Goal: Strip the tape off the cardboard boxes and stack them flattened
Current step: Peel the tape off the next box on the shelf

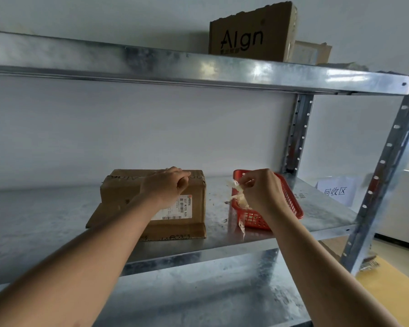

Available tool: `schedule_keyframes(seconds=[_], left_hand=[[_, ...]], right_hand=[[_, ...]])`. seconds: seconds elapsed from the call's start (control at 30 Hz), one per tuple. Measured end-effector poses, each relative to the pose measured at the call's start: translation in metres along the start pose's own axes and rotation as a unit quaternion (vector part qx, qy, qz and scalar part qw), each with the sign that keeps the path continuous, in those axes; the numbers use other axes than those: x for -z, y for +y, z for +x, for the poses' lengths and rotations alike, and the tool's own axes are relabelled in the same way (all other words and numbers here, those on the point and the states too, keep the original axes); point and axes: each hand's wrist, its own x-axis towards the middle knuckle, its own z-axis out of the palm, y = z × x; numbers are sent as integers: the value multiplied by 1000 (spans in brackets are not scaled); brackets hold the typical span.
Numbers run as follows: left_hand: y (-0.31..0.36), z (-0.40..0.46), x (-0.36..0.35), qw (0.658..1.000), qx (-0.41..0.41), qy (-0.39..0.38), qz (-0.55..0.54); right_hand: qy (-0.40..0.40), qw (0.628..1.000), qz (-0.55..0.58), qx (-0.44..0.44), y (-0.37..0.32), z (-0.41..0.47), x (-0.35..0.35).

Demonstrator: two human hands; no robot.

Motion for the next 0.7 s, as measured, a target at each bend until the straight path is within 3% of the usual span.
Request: schedule_keyframes(seconds=[0.23,0.7], left_hand=[[35,3,-4,1000,-7,11,-26],[38,1,-6,999,40,-21,-4]], right_hand=[[-80,995,-64,-16,38,15,-3],[-131,991,-12,-10,70,11,-8]])
